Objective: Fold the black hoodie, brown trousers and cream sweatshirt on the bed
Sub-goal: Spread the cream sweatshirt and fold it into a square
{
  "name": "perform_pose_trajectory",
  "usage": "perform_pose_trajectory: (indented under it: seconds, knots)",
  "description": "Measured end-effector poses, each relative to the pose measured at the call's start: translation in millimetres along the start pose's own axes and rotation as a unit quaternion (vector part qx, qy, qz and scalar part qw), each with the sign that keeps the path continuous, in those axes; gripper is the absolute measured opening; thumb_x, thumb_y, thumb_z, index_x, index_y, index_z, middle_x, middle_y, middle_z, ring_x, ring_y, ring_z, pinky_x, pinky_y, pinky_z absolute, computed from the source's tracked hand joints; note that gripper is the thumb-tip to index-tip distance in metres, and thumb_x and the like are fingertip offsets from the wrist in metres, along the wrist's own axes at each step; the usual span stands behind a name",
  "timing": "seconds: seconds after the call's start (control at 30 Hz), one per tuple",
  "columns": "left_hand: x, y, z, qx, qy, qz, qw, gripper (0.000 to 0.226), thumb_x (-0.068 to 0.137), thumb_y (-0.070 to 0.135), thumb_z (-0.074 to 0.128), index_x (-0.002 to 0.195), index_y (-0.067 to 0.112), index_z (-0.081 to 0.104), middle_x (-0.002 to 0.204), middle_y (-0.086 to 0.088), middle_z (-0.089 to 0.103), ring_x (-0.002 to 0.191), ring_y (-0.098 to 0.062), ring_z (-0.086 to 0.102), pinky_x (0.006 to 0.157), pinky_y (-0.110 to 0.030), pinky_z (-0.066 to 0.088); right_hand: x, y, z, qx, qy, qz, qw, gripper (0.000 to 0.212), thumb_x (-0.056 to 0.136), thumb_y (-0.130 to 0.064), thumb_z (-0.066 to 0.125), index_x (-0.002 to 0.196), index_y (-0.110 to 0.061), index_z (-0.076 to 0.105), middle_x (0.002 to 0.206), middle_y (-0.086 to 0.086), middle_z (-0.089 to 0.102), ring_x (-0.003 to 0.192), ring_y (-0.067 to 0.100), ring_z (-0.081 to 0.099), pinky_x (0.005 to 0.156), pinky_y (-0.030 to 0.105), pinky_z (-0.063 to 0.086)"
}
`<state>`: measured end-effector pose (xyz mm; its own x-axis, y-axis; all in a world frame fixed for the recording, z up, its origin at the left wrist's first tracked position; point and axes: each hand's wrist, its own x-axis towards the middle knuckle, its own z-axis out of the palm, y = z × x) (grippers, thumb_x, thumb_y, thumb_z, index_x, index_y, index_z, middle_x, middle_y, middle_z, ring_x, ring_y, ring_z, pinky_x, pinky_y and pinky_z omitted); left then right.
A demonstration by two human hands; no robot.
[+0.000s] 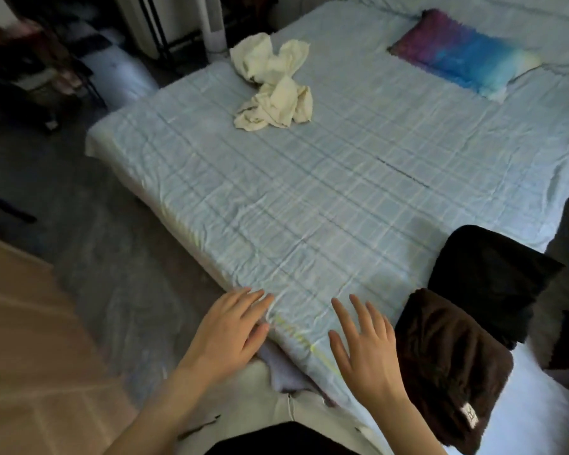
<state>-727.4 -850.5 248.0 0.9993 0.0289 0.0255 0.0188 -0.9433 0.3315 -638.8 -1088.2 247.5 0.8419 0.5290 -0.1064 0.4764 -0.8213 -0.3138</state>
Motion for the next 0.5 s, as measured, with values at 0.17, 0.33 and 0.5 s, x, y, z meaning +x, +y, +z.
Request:
perform_pose_trajectory:
  seconds: [0.17, 0.33, 0.5]
  knots:
    - [-9.8, -56.2, -28.0, -0.020, 0.074, -0.057, 0.995, 0.047, 0.094, 0.034, 0.045, 0.126, 0.008, 0.066, 0.121, -0.009, 0.068, 0.110, -0.030, 0.063, 0.099, -0.040, 0.043, 46.4, -54.5, 0.0, 0.014, -0.006, -0.026, 1.000, 0.061, 0.098, -0.049, 0.030, 0.146, -0.019, 0.053, 0.149, 0.016, 0.051, 0.134, 0.042, 0.048, 0.106, 0.056, 0.043]
    - [-9.4, -140.5, -51.6, -0.039, 0.085, -0.070, 0.993, 0.047, 0.095, 0.034, 0.044, 0.129, 0.008, 0.064, 0.124, -0.008, 0.067, 0.115, -0.029, 0.061, 0.102, -0.034, 0.038, 99.5, -132.5, 21.8, 0.032, 0.011, -0.037, 0.999, 0.058, 0.098, -0.046, 0.034, 0.144, -0.017, 0.055, 0.143, 0.016, 0.056, 0.126, 0.040, 0.055, 0.102, 0.053, 0.046]
    - [-24.4, -255.6, -87.4, -0.027, 0.072, -0.090, 0.993, 0.047, 0.096, 0.036, 0.044, 0.132, 0.012, 0.062, 0.128, -0.005, 0.065, 0.122, -0.028, 0.058, 0.105, -0.039, 0.043, 151.2, -237.7, 60.4, 0.071, -0.010, -0.038, 0.997, 0.059, 0.096, -0.046, 0.035, 0.144, -0.018, 0.054, 0.141, 0.014, 0.057, 0.124, 0.036, 0.056, 0.102, 0.050, 0.046]
